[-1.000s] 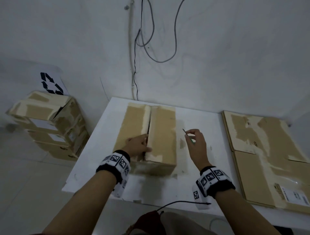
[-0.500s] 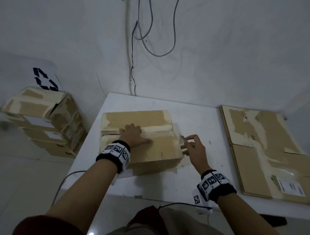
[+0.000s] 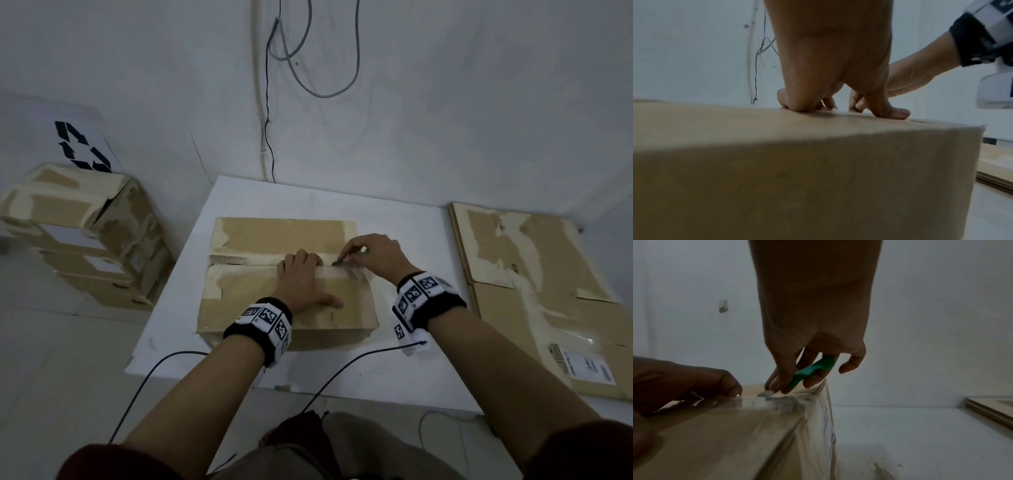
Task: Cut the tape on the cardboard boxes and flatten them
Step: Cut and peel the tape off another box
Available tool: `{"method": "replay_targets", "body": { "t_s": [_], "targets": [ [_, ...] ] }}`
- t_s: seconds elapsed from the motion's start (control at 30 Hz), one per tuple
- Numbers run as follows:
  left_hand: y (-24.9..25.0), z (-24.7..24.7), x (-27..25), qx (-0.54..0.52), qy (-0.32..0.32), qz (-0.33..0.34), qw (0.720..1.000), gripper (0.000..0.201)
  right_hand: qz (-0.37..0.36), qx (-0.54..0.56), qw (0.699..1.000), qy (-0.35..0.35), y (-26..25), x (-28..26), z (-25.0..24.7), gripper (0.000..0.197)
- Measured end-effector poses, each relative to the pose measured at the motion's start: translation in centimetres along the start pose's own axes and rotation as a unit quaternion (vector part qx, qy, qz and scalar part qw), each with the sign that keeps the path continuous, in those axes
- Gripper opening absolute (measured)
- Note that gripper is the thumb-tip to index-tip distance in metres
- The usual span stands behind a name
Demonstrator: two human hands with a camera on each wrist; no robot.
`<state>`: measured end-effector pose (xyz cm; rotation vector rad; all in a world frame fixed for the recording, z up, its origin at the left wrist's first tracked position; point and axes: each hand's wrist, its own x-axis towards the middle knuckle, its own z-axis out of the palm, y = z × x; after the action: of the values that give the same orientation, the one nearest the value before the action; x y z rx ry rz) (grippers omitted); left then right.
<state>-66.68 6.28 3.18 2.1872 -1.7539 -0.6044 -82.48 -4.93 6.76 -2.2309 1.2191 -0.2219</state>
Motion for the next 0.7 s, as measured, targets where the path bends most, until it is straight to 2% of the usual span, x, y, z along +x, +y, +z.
{"method": "replay_targets", "body": {
  "t_s": [0.07,0.17,0.4,0.57,0.7],
  "targets": [
    [0.1,0.0,0.0,0.002,0.0,-0.004,1.0,0.094,0.0,-0.081,0.996,-0.046,-0.7,0.7,-0.6,0.006],
    [-0.1,0.0,0.0,-0.004,0.002,0.002,1.0,0.093,-0.001,-0.139,0.988,-0.06,-0.6,1.0,-1.5,0.008],
    [0.0,-0.3,-0.1,-0.016,-0.014,0.014,1.0,0.084,0.016,-0.112,0.993,-0.023,1.8,0.4,-2.6,0.009],
    [0.6,-0.7,0.2,-0.024,-0.042,0.028,0.998,0.084,-0.043,-0.099,0.994,-0.036,1.3,0.3,-1.4,0.013],
    [1.3,-0.9,0.3,0.007,-0.058,0.031,0.998,0.085,-0.044,-0.137,0.989,-0.031,1.3,0.3,-2.1,0.017]
  ]
}}
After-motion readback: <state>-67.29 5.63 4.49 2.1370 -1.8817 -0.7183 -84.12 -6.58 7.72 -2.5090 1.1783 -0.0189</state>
